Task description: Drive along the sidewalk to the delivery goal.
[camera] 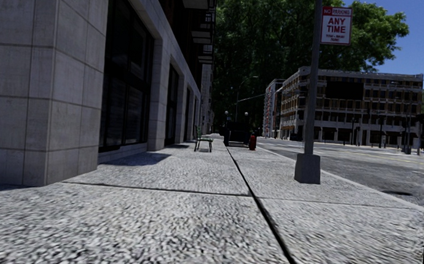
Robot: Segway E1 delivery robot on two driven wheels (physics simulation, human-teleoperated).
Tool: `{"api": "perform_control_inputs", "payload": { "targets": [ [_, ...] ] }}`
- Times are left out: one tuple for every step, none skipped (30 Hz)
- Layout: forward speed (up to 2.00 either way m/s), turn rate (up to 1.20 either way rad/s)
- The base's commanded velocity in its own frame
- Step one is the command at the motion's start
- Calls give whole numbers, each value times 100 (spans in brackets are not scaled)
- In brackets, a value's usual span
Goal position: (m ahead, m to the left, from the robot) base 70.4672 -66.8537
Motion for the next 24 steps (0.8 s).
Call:
{"api": "perform_control_inputs", "payload": {
  "targets": [
    [157,-3],
    [157,-3],
    [157,-3],
    [157,-3],
    [157,-3],
    [157,-11],
    [157,-56],
    [157,-77],
    [157,-92],
    [157,-92],
    [157,-96],
    [157,-96],
    [157,-63],
    [157,0],
    [157,0],
    [157,0],
    [157,0],
    [157,0],
    [157,0],
    [157,0],
    [157,0],
    [157,0],
    [157,0],
    [157,0]
  ]
}}
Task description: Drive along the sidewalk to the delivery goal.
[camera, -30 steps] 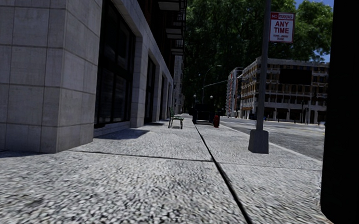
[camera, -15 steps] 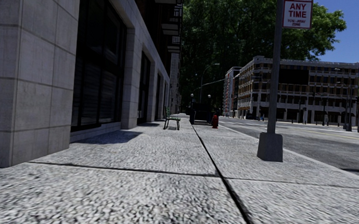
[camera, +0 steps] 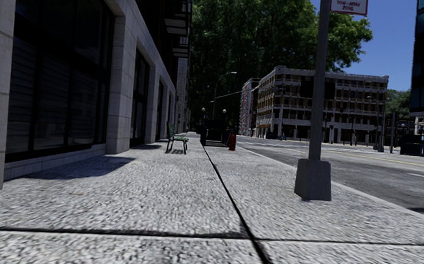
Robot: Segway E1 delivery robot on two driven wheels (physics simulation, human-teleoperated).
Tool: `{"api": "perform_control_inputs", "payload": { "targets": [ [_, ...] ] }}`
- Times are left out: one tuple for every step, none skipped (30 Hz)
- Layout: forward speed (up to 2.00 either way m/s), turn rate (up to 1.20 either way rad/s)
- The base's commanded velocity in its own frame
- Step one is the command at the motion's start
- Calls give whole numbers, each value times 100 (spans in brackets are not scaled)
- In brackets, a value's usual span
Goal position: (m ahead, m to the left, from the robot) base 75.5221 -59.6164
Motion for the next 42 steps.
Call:
{"api": "perform_control_inputs", "payload": {
  "targets": [
    [155,0],
    [155,0],
    [151,0],
    [149,0],
    [148,0],
    [148,0],
    [147,0],
    [135,0],
    [128,0],
    [119,0],
    [119,0],
    [115,0],
    [114,0],
    [113,0],
    [113,0],
    [113,0],
    [113,0],
    [113,0],
    [113,0],
    [113,0],
    [113,0],
    [113,0],
    [113,0],
    [113,0],
    [113,0],
    [113,0],
    [113,0],
    [113,0],
    [113,0],
    [113,0],
    [113,0],
    [113,0],
    [113,0],
    [113,0],
    [113,0],
    [113,0],
    [113,0],
    [113,0],
    [112,0],
    [112,0],
    [112,0],
    [112,0]
  ]
}}
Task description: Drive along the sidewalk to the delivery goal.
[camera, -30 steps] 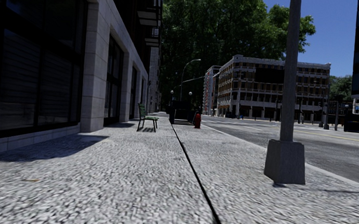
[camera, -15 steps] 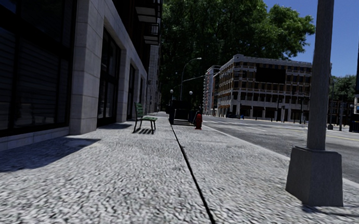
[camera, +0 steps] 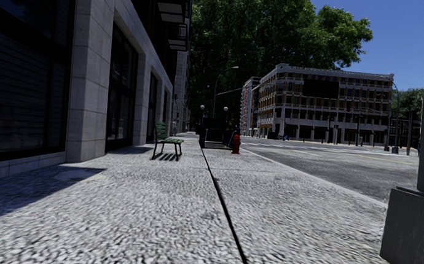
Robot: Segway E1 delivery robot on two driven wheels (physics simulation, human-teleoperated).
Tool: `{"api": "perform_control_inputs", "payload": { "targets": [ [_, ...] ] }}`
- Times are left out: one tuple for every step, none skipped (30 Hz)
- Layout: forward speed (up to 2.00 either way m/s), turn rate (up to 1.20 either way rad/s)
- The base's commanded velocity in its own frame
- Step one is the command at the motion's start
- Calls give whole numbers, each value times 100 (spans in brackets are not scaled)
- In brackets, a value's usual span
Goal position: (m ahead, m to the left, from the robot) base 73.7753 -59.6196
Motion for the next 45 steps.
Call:
{"api": "perform_control_inputs", "payload": {
  "targets": [
    [112,0],
    [112,0],
    [112,0],
    [112,0],
    [112,0],
    [112,0],
    [112,0],
    [112,0],
    [112,0],
    [112,0],
    [112,0],
    [112,0],
    [112,0],
    [112,0],
    [112,0],
    [112,0],
    [112,0],
    [112,0],
    [112,0],
    [112,0],
    [112,0],
    [112,0],
    [112,0],
    [112,0],
    [112,0],
    [112,0],
    [112,0],
    [112,0],
    [112,0],
    [112,0],
    [112,0],
    [112,0],
    [112,0],
    [112,0],
    [112,0],
    [112,0],
    [112,0],
    [112,0],
    [112,0],
    [112,0],
    [112,0],
    [112,0],
    [112,0],
    [112,0],
    [112,0]
  ]
}}
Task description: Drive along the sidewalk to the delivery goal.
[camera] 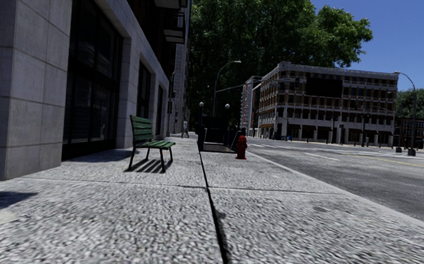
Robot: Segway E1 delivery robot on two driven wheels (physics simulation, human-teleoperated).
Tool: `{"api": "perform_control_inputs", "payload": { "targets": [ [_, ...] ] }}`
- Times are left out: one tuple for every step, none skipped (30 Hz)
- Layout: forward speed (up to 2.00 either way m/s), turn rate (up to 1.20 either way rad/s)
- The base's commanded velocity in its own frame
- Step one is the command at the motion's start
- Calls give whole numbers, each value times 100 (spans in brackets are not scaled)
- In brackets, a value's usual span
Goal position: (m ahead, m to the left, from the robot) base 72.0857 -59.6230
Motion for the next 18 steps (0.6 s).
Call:
{"api": "perform_control_inputs", "payload": {
  "targets": [
    [112,0],
    [112,0],
    [112,0],
    [115,0],
    [116,0],
    [116,0],
    [116,0],
    [117,0],
    [127,0],
    [147,0],
    [161,0],
    [163,0],
    [163,0],
    [164,0],
    [165,0],
    [165,0],
    [165,0],
    [165,0]
  ]
}}
